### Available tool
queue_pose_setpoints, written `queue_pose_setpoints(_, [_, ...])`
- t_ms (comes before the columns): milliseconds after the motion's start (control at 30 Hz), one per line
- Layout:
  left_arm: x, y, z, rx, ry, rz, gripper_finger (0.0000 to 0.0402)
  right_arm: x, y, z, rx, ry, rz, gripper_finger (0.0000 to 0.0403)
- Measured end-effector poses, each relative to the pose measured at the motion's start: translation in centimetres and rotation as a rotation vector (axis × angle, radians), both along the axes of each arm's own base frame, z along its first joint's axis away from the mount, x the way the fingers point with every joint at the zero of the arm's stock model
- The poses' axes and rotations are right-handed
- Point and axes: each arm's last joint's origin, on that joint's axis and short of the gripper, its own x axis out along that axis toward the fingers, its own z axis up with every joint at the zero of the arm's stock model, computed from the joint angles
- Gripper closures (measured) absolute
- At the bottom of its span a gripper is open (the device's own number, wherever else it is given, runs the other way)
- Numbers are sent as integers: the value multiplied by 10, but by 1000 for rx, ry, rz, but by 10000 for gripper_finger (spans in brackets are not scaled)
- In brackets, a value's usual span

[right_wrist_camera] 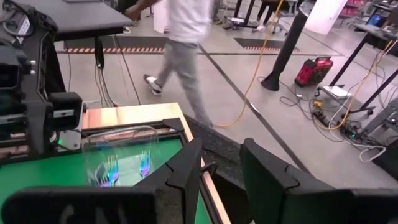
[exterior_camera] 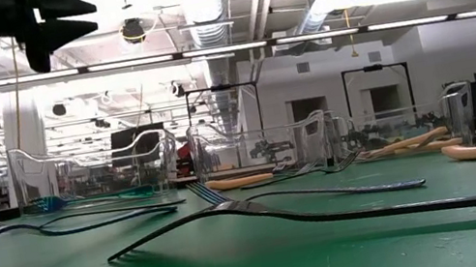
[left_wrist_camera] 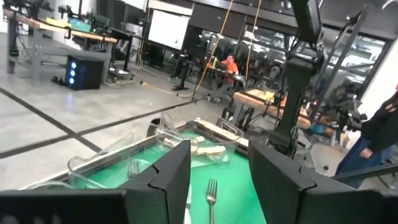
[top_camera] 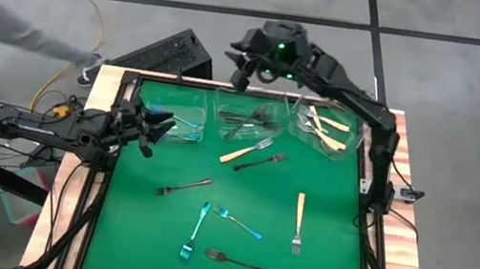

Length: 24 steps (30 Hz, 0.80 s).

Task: Sort silverware by color (type)
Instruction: Put the yellow fork into the right transparent bin

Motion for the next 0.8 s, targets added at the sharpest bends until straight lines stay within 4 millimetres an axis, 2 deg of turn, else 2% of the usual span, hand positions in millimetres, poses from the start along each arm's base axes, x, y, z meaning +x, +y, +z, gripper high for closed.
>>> queue_pose_setpoints(367, [0,0,-1,7,15,0,256,-8,7,11,-8,-28,15,270])
queue_pose_setpoints(567, [0,1,-1,-12,5,36,256,1,19,5,-37,10,65,270])
queue_pose_setpoints(800, [0,1,-1,-79,-30,34,256,5,25,11,-97,-39,90,270])
